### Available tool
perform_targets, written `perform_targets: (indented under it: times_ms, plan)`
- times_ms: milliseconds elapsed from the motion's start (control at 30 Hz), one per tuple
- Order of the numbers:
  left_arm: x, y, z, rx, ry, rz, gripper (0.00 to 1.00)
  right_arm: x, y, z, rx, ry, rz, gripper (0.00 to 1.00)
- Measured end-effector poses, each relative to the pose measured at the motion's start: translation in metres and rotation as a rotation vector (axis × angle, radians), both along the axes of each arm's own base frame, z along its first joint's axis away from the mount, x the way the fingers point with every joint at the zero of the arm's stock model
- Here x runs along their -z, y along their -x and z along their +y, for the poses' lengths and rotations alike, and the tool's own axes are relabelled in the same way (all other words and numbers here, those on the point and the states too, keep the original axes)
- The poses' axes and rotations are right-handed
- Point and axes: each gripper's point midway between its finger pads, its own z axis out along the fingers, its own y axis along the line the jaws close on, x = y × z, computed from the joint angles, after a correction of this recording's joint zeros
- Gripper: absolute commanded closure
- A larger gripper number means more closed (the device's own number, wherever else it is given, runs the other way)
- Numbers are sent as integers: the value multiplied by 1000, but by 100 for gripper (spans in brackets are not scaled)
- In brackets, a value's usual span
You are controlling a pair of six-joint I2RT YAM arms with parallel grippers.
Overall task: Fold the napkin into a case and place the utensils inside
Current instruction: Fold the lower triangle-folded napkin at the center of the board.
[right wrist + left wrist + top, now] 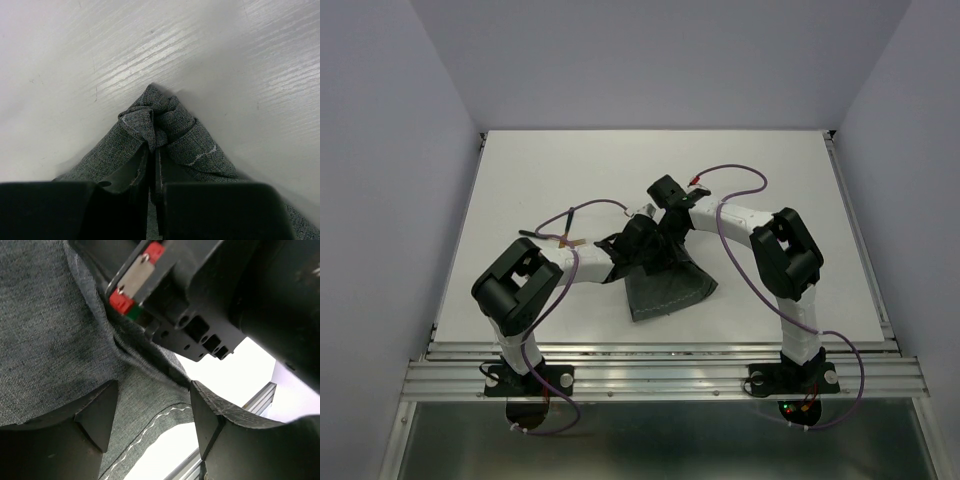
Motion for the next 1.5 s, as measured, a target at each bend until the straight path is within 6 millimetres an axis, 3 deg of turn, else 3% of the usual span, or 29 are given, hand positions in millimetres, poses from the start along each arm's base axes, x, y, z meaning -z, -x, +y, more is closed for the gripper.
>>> perform_targets:
  times_ms: [500, 700, 1000, 1033, 1067, 1167, 1267, 1500]
  plan:
    - [-1, -3, -4, -17, 8, -37, 31, 0, 0, 0, -23, 5, 3, 99]
    - [20, -2, -7, -9, -24, -8, 50, 0, 1, -1, -31, 3, 0, 99]
    - [22, -1, -9, -3, -24, -5, 95, -1, 4, -4, -49, 9, -5, 98]
    - [22, -1, -9, -2, -23, -3, 100, -1, 5, -4, -53, 12, -5, 96]
    - [22, -1, -9, -1, -22, -2, 100, -2, 6, -5, -58, 15, -4, 94]
    - [22, 1, -10, 10, -21, -1, 100, -3, 8, -6, -85, 29, 0, 75]
    - [21, 3, -11, 21, -19, -1, 100, -7, 12, -6, -125, 32, 7, 65]
    - [15, 7, -13, 48, 2, -22, 100, -24, 22, -10, -190, 20, 9, 60]
